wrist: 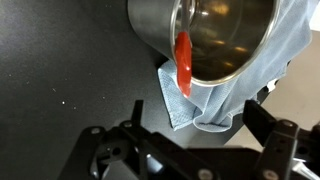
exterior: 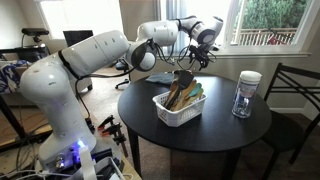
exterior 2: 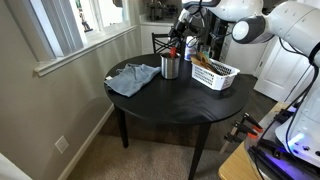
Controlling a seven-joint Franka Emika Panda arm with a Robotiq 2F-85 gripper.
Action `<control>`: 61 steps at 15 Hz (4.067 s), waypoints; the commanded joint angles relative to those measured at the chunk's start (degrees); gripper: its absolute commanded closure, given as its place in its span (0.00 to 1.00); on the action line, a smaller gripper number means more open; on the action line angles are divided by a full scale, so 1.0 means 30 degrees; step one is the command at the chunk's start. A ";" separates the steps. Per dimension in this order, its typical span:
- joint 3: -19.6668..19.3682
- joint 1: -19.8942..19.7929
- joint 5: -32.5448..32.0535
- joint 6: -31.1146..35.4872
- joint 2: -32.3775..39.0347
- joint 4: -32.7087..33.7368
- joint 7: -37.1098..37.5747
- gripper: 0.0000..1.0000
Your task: Remove the spatula from the cutlery holder and place it in the white basket
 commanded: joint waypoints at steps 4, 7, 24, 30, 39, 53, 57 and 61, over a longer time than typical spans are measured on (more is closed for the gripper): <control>0.0316 -0.0055 0.0091 -0.0043 -0.0414 -0.0686 -0.0417 0.00; 0.0315 -0.0134 0.0068 -0.0299 -0.0464 -0.0746 -0.0514 0.00; 0.0227 -0.0197 -0.0062 -0.2272 -0.0637 -0.0804 -0.0669 0.92; 0.0192 -0.0231 -0.0130 -0.2323 -0.1075 -0.0612 -0.0981 0.94; 0.0224 0.0070 -0.0145 -0.2332 -0.3028 -0.0322 -0.1657 0.93; -0.0276 0.0005 -0.0368 -0.2307 -0.2389 -0.1273 -0.2258 0.22; -0.0440 -0.0085 -0.0864 -0.2777 -0.1782 -0.1161 -0.2419 0.01; -0.0736 -0.0080 -0.0807 -0.2611 -0.1434 -0.1054 -0.2900 0.00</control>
